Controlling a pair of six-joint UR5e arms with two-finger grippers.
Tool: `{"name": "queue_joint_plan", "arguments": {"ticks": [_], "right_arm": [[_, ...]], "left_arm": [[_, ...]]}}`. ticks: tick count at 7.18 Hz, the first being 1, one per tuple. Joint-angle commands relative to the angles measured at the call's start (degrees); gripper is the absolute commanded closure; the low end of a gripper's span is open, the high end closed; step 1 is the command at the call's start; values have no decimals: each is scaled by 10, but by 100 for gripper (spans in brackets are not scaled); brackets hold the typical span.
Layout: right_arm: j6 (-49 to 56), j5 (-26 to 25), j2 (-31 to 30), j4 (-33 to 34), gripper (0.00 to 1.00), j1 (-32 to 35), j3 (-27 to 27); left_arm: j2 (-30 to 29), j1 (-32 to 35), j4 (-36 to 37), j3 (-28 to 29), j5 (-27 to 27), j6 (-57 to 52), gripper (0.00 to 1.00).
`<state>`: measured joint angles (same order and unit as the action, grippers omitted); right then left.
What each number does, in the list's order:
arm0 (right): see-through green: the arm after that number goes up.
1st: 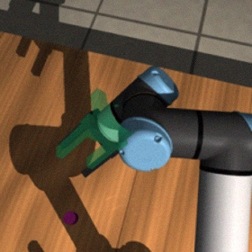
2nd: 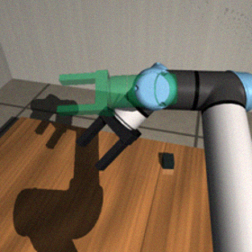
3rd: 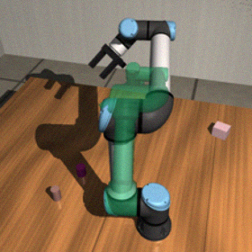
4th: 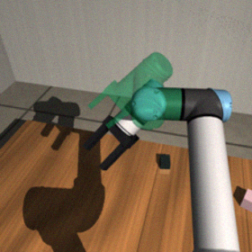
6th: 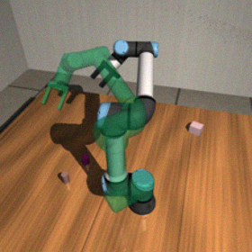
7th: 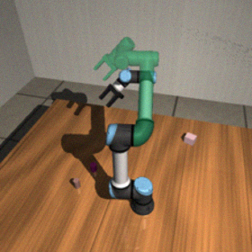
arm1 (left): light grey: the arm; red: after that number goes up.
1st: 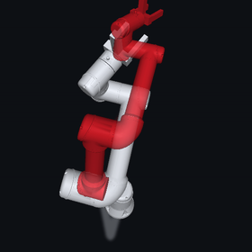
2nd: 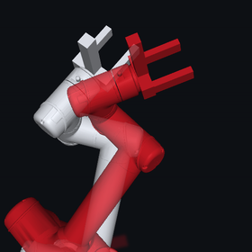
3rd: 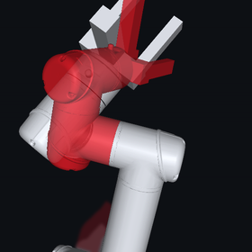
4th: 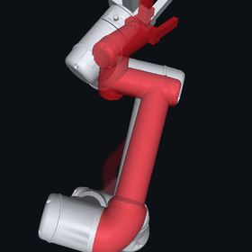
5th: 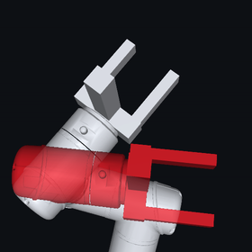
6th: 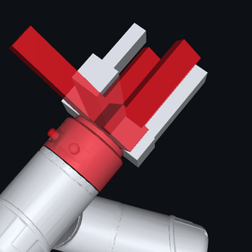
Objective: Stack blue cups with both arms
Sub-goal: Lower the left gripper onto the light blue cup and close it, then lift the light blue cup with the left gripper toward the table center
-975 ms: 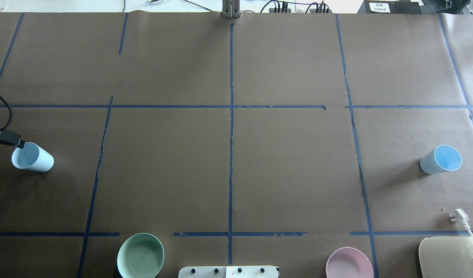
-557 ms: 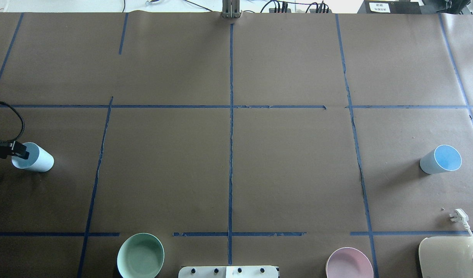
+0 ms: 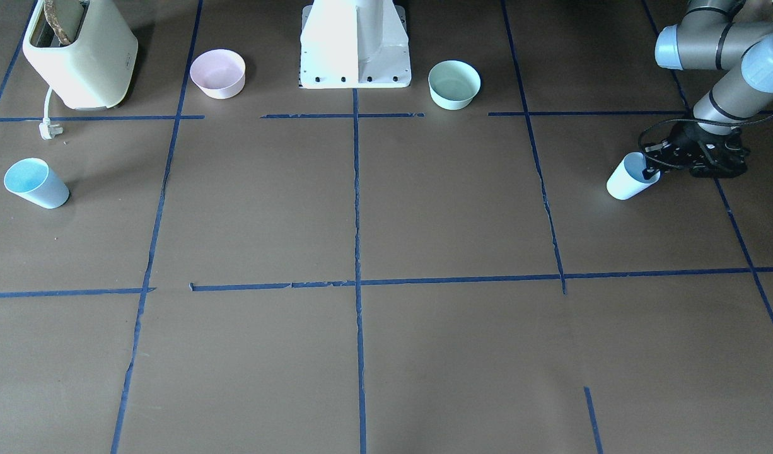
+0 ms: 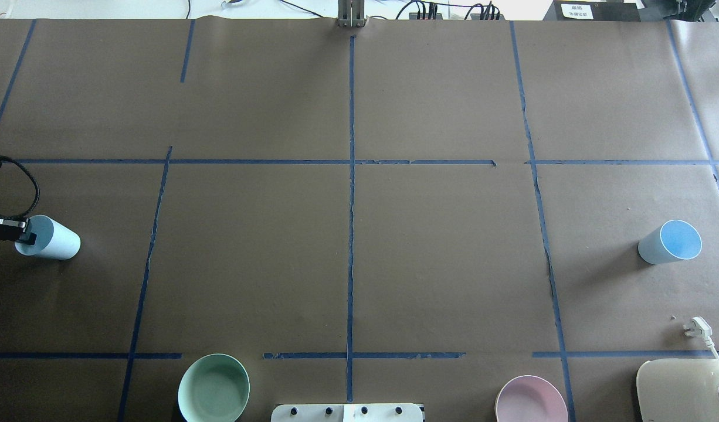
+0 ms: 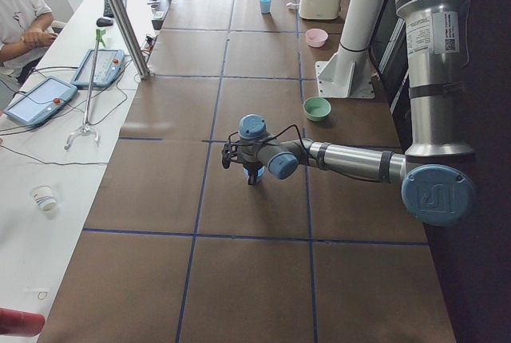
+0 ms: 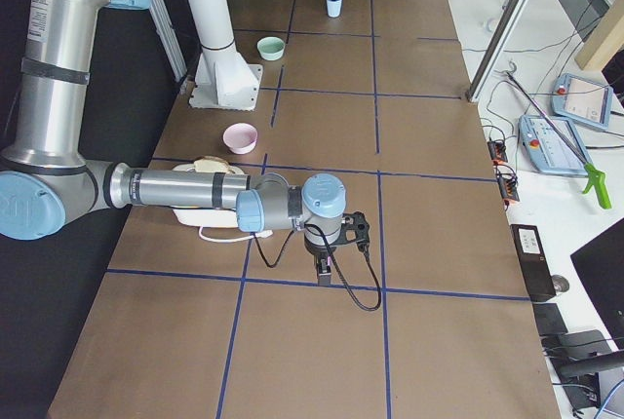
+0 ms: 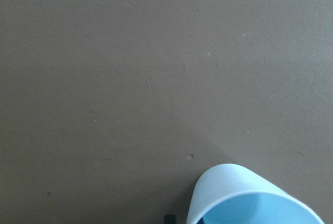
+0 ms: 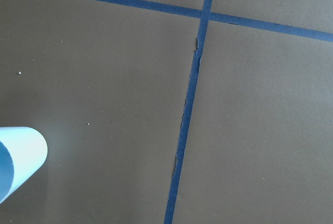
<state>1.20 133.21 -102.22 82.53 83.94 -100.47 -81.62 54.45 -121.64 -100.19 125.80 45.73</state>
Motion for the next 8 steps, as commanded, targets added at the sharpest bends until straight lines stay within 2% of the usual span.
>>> {"name": "queue_joint_plan", "arguments": {"ticks": [1,3,4,5,6,7,8], "right_arm": [[-1,0,0,0,0,0,-2],[-1,0,0,0,0,0,-3],[-1,0,0,0,0,0,-3],[-1,5,0,0,0,0,-3],[-1,11,0,0,0,0,-2],[-1,10,0,0,0,0,-2],[-1,11,0,0,0,0,-3]], "left_arm": [[0,0,0,-10,3,0,92],[-7,0,7,-41,18,2,93],[-29,-1,12,-60,32,23,93],[-90,-13,29,-57,31,60,93],[-173,-44,92,-55,30,92,93],[-260,-68,181,-47,22,117,93],[-354,-118,276,-38,-18,159,93]]}}
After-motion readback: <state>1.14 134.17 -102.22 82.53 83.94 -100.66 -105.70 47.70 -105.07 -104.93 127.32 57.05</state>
